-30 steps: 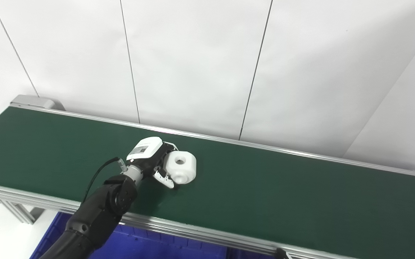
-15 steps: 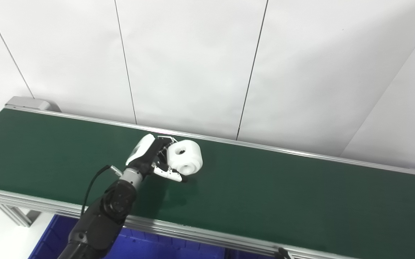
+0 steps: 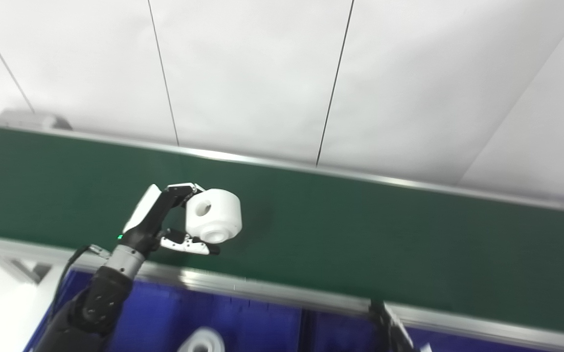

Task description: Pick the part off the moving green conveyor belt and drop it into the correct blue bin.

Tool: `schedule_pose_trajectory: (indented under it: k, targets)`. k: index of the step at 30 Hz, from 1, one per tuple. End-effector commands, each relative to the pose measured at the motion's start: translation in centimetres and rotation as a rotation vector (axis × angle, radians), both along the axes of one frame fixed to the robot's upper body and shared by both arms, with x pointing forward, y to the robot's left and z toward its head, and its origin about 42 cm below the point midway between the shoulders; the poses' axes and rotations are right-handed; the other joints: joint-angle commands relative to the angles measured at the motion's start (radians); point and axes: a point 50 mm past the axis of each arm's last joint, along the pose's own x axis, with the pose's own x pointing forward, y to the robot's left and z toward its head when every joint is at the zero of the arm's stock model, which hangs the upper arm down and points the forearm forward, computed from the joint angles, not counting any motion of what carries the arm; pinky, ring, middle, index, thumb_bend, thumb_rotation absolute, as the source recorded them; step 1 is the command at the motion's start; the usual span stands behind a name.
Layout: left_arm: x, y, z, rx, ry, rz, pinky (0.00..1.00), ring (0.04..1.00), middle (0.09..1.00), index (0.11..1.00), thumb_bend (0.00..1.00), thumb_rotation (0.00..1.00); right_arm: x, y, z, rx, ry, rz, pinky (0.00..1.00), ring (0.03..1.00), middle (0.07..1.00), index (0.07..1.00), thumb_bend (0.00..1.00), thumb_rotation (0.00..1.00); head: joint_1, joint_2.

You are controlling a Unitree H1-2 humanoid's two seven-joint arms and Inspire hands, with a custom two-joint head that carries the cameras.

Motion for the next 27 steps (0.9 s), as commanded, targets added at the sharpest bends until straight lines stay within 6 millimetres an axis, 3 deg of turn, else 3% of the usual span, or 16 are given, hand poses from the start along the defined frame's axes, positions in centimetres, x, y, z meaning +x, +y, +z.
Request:
schedule_pose_trajectory:
  k: [1, 6, 13, 21, 27]
  targets:
    - [-0.6, 0.9, 1.4, -0.005, -0.079, -0.035, 0.45, 0.470, 0.520, 0.468, 0.50, 0.00, 0.1, 0.3, 1.2, 0.007, -0.047, 0.001, 0.79, 0.847, 0.892, 0.908, 0.88, 0.39, -0.005, 0.013]
    - [-5.0, 1.4, -0.5, -0.013, -0.004, -0.035, 0.50, 0.493, 0.510, 0.465, 0.50, 0.00, 0.3, 0.5, 2.0, 0.028, -0.072, -0.010, 0.82, 0.856, 0.892, 0.907, 0.87, 0.34, -0.019, 0.054]
    - [-8.5, 1.0, -1.8, -0.102, 0.109, -0.102, 0.49, 0.478, 0.516, 0.469, 0.50, 0.00, 0.7, 0.3, 2.8, 0.024, -0.092, -0.012, 0.79, 0.850, 0.889, 0.907, 0.86, 0.34, -0.004, 0.084]
    - [-9.5, 1.2, -2.8, 0.011, 0.198, -0.181, 0.43, 0.441, 0.502, 0.502, 0.50, 0.00, 0.7, 0.0, 3.4, 0.028, -0.091, -0.028, 0.77, 0.837, 0.876, 0.895, 0.88, 0.36, -0.010, 0.100]
    - [-9.1, 0.9, -3.4, 0.249, 0.279, -0.135, 0.49, 0.449, 0.503, 0.498, 0.50, 0.00, 0.6, -0.1, 3.5, 0.040, -0.096, -0.036, 0.77, 0.833, 0.872, 0.890, 0.88, 0.35, -0.010, 0.100]
